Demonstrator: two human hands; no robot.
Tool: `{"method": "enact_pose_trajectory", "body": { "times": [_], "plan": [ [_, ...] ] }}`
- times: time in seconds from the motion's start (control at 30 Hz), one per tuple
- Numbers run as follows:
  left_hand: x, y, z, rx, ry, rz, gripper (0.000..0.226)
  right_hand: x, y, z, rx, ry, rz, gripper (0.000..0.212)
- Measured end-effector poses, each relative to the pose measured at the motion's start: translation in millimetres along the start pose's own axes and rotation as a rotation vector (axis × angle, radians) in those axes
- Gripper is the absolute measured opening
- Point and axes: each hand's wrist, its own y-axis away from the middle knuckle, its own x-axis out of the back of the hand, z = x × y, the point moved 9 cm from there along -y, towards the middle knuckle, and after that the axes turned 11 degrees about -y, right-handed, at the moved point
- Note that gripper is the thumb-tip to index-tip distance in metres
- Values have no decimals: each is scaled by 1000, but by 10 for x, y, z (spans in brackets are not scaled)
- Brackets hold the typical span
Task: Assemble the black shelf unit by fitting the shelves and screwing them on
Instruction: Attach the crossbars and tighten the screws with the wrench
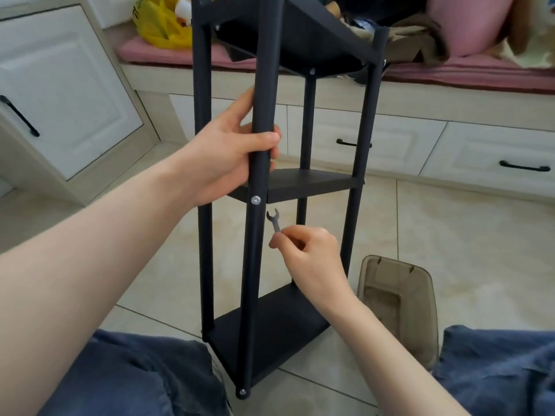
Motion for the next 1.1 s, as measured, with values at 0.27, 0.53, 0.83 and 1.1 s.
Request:
{"method": "enact_pose_trajectory", "body": {
  "times": [0.27,0.53,0.83,1.1],
  "plan": [
    [82,-24,-7,2,-115,26,79,-169,-134,62,-2,-98,20,23],
    [155,-26,12,2,-144,60,77,-269,-360,-65,57,-145,-18,48],
    [193,-14,17,4,-102,43,77,-329,-439,6,65,-216,-18,53],
    [259,-27,-7,-4,-102,56,76,-355,-493,22,116,-179,2,47]
  ]
}}
